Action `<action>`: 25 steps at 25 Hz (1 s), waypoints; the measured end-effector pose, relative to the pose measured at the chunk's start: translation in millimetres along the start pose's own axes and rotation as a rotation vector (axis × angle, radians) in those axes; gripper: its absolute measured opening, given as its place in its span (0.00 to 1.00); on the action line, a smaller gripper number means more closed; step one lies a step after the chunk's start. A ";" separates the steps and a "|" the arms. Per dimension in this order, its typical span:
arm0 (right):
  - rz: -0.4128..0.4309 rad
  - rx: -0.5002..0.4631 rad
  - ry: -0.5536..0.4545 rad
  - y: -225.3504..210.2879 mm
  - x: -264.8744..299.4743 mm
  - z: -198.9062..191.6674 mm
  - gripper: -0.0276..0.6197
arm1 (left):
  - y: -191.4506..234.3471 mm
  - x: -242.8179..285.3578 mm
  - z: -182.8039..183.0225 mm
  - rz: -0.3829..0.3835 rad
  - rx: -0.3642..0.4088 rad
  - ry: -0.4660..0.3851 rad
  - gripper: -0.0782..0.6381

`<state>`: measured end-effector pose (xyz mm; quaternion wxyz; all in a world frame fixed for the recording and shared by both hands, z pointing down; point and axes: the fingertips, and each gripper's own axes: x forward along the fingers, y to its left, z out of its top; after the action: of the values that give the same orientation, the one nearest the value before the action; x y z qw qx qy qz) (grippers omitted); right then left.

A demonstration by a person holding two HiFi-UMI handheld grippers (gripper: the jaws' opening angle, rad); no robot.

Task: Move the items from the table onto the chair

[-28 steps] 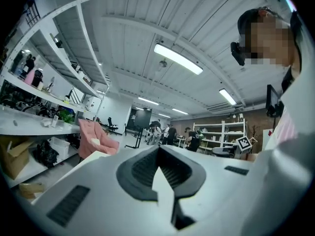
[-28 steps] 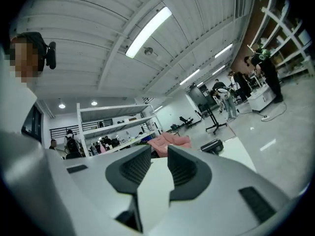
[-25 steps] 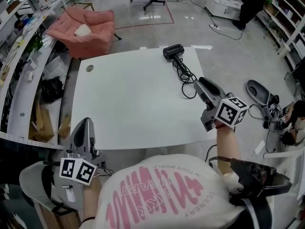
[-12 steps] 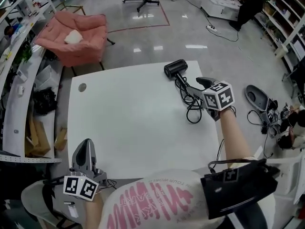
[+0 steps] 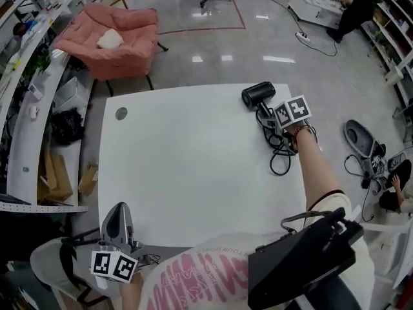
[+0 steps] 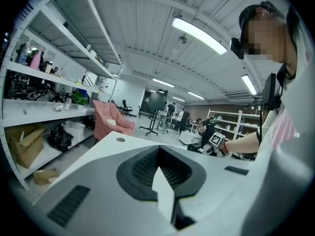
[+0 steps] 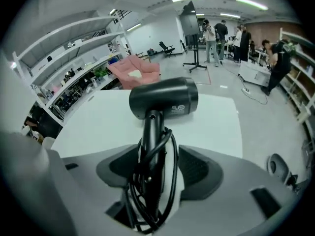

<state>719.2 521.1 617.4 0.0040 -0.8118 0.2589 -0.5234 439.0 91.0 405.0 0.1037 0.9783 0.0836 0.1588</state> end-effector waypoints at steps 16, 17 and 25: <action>0.438 0.348 -0.281 74.3 -41.3 1.2 0.31 | -18.3 -9.8 -3.5 -0.024 -0.006 -0.058 0.12; 0.489 0.353 -0.324 85.3 -51.0 4.0 0.31 | -20.1 -10.9 -2.7 -0.028 -0.002 -0.066 0.12; 0.948 0.281 -0.592 210.9 -170.9 5.4 0.31 | -51.4 -38.5 8.0 -0.063 0.021 -0.155 0.12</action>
<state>581.6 409.7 411.6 0.4180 -0.7107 0.5104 -0.2443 398.9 131.6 374.5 0.1046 0.9856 0.1075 0.0782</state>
